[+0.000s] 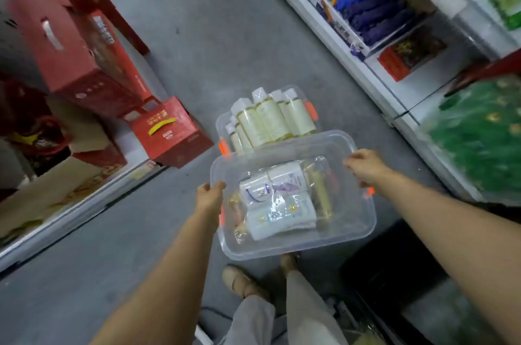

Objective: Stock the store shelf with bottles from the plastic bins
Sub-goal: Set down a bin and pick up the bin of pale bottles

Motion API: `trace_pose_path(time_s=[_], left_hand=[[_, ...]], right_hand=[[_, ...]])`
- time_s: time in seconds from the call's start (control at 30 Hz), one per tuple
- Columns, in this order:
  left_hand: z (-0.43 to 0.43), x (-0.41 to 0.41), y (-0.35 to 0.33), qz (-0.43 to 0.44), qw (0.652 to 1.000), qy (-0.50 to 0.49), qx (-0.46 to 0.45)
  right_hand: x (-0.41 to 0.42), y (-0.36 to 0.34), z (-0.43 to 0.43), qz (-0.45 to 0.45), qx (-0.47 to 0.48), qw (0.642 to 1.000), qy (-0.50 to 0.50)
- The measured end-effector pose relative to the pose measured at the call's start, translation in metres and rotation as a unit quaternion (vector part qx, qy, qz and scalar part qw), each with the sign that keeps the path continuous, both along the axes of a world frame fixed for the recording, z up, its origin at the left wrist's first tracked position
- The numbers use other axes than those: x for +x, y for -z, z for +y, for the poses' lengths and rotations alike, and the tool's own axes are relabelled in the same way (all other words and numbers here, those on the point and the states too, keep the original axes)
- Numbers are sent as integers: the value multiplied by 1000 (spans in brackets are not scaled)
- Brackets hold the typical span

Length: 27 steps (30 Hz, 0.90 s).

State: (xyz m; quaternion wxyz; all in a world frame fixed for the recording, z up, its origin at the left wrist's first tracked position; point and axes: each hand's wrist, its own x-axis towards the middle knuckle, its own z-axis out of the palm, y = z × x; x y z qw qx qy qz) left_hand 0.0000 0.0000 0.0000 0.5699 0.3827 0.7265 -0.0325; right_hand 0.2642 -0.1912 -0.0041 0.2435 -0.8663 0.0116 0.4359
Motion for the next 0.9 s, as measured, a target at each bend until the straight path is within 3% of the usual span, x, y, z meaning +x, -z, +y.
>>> trace_pose_path(time_s=[0.1,0.17,0.3,0.5,0.67,0.9], left_hand=[[1,4,25,79,995,50,25],[3,1,44,84,996,25,24],[19,-39,143,67,996,-46,-43],[15,-22,87,73,995,4,-66],[7,-28,76,25,994,-15,-109],[-1,-57,47,-10,993,-37,-110]], right_hand=[[12,24,-10,-71,-105,992,-23],[16,34,-17,-72,-147,986,-38],[23,56,-23,-14,-134,991,13],[19,71,-19,22,-73,993,89],[8,65,-16,-28,-88,993,72],[7,34,-4,-6,-83,996,23]])
